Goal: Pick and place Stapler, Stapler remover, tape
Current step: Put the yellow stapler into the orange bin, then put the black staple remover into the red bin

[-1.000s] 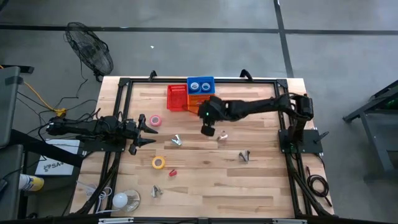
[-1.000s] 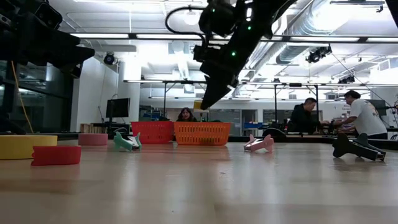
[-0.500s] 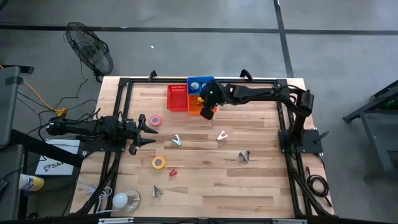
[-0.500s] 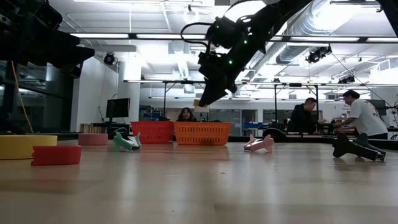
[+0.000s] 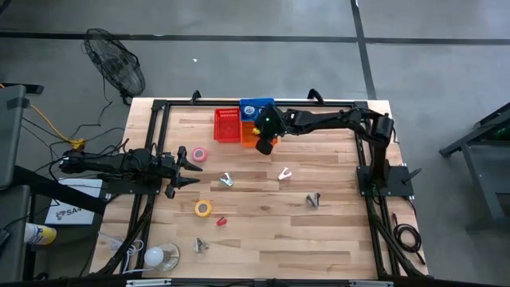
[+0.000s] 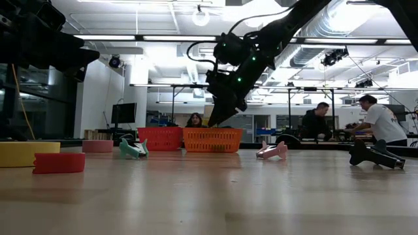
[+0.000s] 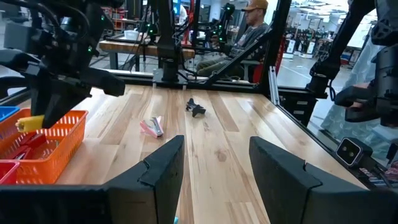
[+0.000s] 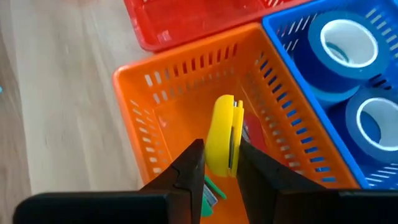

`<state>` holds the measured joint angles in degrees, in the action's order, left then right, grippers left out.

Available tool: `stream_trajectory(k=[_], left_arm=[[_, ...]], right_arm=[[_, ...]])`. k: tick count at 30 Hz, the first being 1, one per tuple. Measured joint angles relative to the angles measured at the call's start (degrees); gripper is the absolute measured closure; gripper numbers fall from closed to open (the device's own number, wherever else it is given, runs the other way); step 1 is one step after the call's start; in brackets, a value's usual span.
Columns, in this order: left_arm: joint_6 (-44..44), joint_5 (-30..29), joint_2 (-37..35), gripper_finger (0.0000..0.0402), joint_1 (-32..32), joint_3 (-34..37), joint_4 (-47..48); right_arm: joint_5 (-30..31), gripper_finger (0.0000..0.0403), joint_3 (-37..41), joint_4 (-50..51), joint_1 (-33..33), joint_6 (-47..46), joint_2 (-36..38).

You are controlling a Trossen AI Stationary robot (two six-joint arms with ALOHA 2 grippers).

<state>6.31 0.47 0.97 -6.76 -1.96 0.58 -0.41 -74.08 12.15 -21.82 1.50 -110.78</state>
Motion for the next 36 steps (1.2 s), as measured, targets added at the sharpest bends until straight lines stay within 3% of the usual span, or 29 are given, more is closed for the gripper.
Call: stream_trajectory(k=[23, 36], left_arm=[[0.00, 0.00, 0.00, 0.0223, 0.01, 0.00, 0.00], [0.00, -0.02, 0.00, 0.0223, 0.01, 0.00, 0.00]], right_arm=[[1.12, 0.0231, 0.00, 2.54, 0.09, 0.10, 0.31], [2.43, 0.0228, -0.11, 23.25, 0.76, 7.53, 10.59]])
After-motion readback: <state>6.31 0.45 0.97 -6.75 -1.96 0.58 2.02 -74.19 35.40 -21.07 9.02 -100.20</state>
